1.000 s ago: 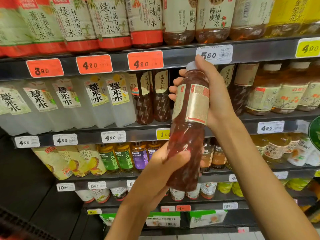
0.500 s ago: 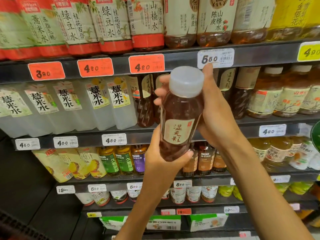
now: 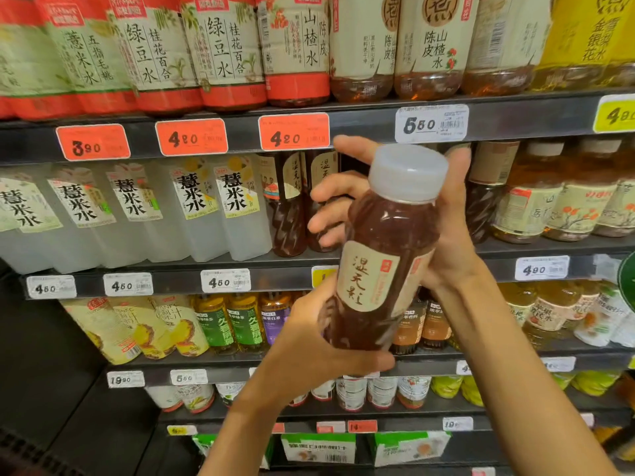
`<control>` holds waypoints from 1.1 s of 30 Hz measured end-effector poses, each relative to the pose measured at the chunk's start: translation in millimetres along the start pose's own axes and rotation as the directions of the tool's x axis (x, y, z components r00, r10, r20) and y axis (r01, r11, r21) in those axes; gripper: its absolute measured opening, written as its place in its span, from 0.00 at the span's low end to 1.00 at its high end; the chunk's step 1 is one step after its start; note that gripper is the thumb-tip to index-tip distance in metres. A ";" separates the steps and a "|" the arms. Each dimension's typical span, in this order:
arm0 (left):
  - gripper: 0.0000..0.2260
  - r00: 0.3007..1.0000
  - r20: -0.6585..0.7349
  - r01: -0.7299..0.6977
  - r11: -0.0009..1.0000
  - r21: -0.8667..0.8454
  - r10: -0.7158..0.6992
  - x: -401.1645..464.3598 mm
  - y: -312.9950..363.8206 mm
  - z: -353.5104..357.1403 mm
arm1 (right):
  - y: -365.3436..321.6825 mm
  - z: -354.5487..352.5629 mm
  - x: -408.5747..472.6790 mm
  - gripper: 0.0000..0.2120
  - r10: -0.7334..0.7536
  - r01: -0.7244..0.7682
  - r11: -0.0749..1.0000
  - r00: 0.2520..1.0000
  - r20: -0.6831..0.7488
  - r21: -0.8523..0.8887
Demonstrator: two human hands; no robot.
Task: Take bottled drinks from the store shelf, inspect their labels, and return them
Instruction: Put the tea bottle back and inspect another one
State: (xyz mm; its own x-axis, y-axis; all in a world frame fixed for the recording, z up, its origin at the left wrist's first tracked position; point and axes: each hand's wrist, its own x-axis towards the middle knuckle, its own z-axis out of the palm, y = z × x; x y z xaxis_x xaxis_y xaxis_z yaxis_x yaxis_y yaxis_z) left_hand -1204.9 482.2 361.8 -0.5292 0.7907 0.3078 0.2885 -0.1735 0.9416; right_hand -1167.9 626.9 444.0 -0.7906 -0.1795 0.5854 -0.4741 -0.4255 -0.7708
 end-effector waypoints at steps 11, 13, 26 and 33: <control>0.20 0.995 -0.090 -0.044 0.987 -0.156 0.030 5.4 -12.5 12.9 | -1.9 -7.3 0.6 0.23 -0.215 0.067 0.950 0.849 -0.483 -0.306; 0.17 0.989 -0.132 -0.067 0.996 -0.061 0.059 5.0 -15.4 16.4 | -2.4 -9.6 1.4 0.23 -0.201 0.080 0.965 0.833 -0.515 -0.249; 0.23 0.886 -0.098 0.402 0.856 -0.325 -0.453 17.8 -23.8 13.7 | 1.6 -21.4 -2.3 0.16 -0.069 0.074 0.997 0.840 -0.538 -0.013; 0.24 0.916 -0.277 0.208 0.934 -0.290 -0.290 22.2 -13.6 36.5 | 5.8 -9.8 2.6 0.14 -0.229 -0.167 0.865 0.708 -0.668 -0.472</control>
State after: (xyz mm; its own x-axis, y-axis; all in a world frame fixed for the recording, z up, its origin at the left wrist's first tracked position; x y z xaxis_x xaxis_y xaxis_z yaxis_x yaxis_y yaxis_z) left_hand -1191.4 523.6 350.8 -0.7896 0.6118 0.0471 -0.0716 -0.1680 0.9832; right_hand -1176.6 632.6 438.6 -0.7103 0.5629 0.4227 -0.4617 0.0808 -0.8834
